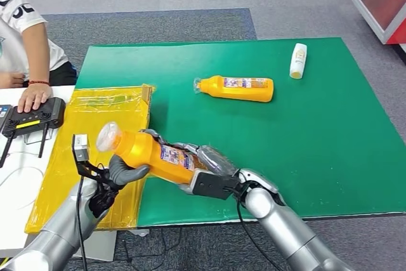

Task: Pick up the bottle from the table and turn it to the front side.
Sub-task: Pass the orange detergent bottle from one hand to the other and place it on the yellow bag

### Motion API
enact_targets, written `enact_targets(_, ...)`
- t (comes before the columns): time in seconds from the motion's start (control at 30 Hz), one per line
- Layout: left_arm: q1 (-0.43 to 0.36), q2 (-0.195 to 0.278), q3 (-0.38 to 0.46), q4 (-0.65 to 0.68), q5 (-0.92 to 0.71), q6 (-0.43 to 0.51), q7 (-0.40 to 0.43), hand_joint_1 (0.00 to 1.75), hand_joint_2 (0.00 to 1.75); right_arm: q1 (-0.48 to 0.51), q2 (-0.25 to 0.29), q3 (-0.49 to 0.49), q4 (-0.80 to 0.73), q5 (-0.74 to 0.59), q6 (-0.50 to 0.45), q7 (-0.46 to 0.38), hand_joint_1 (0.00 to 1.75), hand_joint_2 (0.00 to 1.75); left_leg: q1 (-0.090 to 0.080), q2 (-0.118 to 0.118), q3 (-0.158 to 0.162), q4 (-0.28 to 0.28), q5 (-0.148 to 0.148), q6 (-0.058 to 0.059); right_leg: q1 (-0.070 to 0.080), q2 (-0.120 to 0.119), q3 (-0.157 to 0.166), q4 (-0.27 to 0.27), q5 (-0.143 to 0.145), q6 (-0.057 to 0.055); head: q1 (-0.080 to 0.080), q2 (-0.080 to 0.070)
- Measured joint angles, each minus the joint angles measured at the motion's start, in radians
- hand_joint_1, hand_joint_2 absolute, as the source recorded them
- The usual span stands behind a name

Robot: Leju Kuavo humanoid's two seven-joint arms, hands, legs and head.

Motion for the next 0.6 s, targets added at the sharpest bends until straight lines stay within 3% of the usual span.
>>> enact_targets(0.13, 0.001, 0.001, -0.001, 0.0, -0.001, 0.001, 0.0, 1.75, 1.75, 0.009, 0.0, 0.005, -0.01, 0.017, -0.015, 0.002, 1.72, 1.75, 0.0, 0.0, 0.0, 0.0, 0.0, 0.0, 0.0, 0.0, 0.0, 0.0, 0.0, 0.0, 0.0, 0.0)
enact_targets(0.2, 0.003, 0.001, -0.001, 0.0, -0.001, 0.001, 0.0, 1.75, 1.75, 0.014, 0.0, 0.005, -0.015, 0.023, -0.02, 0.003, 1.51, 1.75, 0.0, 0.0, 0.0, 0.0, 0.0, 0.0, 0.0, 0.0, 0.0, 0.0, 0.0, 0.0, 0.0, 0.0)
enact_targets(0.27, 0.005, 0.001, -0.001, 0.0, -0.001, 0.001, -0.001, 1.75, 1.75, 0.016, 0.0, 0.005, -0.018, 0.026, -0.024, 0.004, 0.68, 1.75, 0.0, 0.0, 0.0, 0.0, 0.0, 0.0, 0.0, 0.0, 0.0, 0.0, 0.0, 0.0, 0.0, 0.0)
enact_targets(0.33, 0.006, 0.001, -0.001, 0.0, -0.001, 0.002, -0.001, 1.75, 1.75, 0.018, 0.0, 0.005, -0.02, 0.028, -0.025, 0.005, 0.02, 1.75, 0.0, 0.0, 0.0, 0.0, 0.0, 0.0, 0.0, 0.0, 0.0, 0.0, 0.0, 0.0, 0.0, 0.0)
enact_targets(0.43, 0.01, 0.003, -0.001, 0.0, -0.007, 0.009, -0.001, 1.75, 1.75, 0.021, 0.0, 0.004, -0.027, 0.029, -0.029, 0.006, 0.0, 1.75, 0.0, 0.0, 0.0, 0.0, 0.0, 0.0, 0.0, 0.0, 0.0, 0.0, 0.0, 0.0, 0.0, 0.0)
enact_targets(0.6, 0.026, 0.01, -0.003, 0.0, -0.026, 0.018, -0.001, 1.61, 1.75, 0.021, 0.002, -0.002, -0.036, 0.024, -0.03, 0.006, 0.0, 1.75, 0.0, 0.0, 0.0, 0.0, 0.0, 0.0, 0.0, 0.0, 0.0, 0.0, 0.0, 0.0, 0.0, 0.0)
